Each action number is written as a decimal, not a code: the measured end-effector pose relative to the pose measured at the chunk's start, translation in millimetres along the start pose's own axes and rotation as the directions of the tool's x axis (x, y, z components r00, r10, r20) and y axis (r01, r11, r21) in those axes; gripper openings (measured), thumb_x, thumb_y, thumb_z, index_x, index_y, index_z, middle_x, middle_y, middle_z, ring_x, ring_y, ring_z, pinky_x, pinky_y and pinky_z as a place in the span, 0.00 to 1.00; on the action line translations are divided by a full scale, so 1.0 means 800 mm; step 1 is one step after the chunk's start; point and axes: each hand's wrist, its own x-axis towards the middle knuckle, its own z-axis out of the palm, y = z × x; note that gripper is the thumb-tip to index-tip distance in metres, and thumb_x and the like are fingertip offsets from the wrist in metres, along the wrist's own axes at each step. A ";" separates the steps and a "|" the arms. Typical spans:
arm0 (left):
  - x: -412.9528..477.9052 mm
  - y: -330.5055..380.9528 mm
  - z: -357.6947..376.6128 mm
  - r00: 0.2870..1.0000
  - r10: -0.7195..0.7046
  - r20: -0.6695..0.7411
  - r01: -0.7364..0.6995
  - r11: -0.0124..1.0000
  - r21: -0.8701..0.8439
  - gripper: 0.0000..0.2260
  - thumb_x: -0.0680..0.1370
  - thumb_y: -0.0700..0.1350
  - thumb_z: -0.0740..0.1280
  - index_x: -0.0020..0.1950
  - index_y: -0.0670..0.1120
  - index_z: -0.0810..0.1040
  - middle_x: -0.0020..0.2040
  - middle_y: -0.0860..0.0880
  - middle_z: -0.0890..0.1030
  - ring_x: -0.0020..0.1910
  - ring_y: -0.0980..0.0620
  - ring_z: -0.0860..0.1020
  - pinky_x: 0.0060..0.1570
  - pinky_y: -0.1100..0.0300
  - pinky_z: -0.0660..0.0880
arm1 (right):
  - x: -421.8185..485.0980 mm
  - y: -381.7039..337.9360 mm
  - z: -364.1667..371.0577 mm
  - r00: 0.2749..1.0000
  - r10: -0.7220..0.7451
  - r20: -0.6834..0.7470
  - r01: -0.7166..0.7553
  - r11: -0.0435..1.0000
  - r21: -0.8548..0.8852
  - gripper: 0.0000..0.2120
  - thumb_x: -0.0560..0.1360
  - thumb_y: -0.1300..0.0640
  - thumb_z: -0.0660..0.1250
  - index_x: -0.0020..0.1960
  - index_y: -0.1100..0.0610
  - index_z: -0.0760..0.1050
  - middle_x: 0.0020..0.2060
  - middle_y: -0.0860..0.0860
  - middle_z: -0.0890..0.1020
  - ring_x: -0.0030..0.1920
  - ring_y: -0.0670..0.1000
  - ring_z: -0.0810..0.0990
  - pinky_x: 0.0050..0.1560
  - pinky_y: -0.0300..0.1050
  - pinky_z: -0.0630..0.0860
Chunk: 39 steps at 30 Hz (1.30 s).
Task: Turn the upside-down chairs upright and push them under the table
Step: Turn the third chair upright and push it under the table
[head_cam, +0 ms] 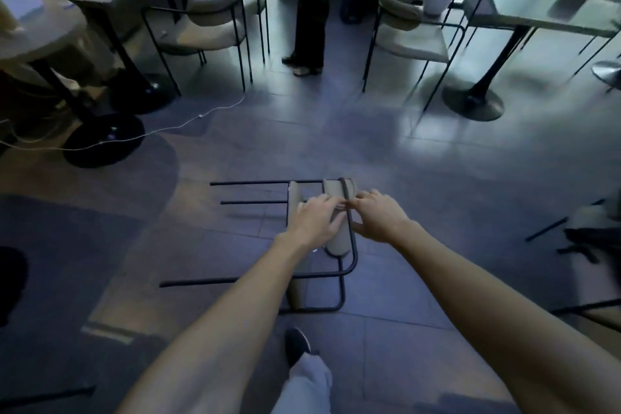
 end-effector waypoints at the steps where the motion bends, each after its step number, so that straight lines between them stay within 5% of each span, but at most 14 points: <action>1: 0.019 -0.001 0.012 1.000 -0.001 0.018 0.001 1.000 0.004 0.16 0.81 0.55 0.59 0.67 0.53 0.73 0.61 0.48 0.78 0.61 0.45 0.76 0.58 0.48 0.71 | 0.013 0.017 0.009 1.000 0.009 0.019 -0.009 1.000 -0.005 0.25 0.77 0.49 0.65 0.73 0.48 0.68 0.63 0.55 0.77 0.64 0.59 0.73 0.61 0.54 0.73; 10: 0.159 -0.020 0.095 0.971 -0.131 0.201 0.139 0.990 -0.023 0.18 0.82 0.56 0.56 0.71 0.53 0.70 0.64 0.47 0.76 0.63 0.44 0.73 0.61 0.45 0.69 | 0.125 0.137 0.063 0.985 0.026 0.173 -0.021 0.999 -0.030 0.22 0.77 0.58 0.65 0.71 0.52 0.68 0.64 0.56 0.75 0.64 0.60 0.72 0.59 0.55 0.74; 18: 0.253 -0.038 0.155 0.907 -0.356 0.225 0.353 0.934 0.055 0.18 0.81 0.55 0.59 0.68 0.48 0.70 0.64 0.43 0.73 0.63 0.41 0.70 0.62 0.44 0.67 | 0.251 0.211 0.107 0.951 -0.128 0.280 0.158 0.984 -0.086 0.24 0.75 0.61 0.66 0.69 0.54 0.65 0.63 0.56 0.72 0.63 0.60 0.71 0.60 0.56 0.74; 29: 0.389 -0.041 0.355 0.654 -0.748 0.115 0.733 0.663 0.151 0.45 0.73 0.61 0.69 0.81 0.47 0.49 0.79 0.39 0.54 0.76 0.39 0.57 0.70 0.43 0.61 | 0.417 0.317 0.241 0.805 -0.465 0.368 0.537 0.836 -0.117 0.40 0.74 0.63 0.64 0.80 0.54 0.48 0.76 0.58 0.60 0.71 0.62 0.65 0.64 0.56 0.71; 34: 0.436 -0.054 0.424 0.575 -0.813 0.091 0.771 0.575 0.272 0.45 0.76 0.62 0.67 0.81 0.45 0.44 0.80 0.36 0.47 0.79 0.36 0.48 0.74 0.38 0.53 | 0.476 0.336 0.311 0.768 -0.508 0.390 0.586 0.803 -0.109 0.44 0.75 0.60 0.67 0.81 0.53 0.42 0.80 0.57 0.50 0.77 0.62 0.56 0.71 0.55 0.66; 39: 0.462 -0.081 0.467 0.475 -0.880 0.016 0.848 0.463 0.259 0.45 0.75 0.57 0.69 0.80 0.43 0.46 0.79 0.32 0.50 0.78 0.32 0.47 0.72 0.32 0.50 | 0.511 0.323 0.367 0.742 -0.569 0.354 0.638 0.762 -0.113 0.40 0.78 0.58 0.65 0.81 0.58 0.43 0.80 0.58 0.49 0.78 0.64 0.52 0.72 0.57 0.64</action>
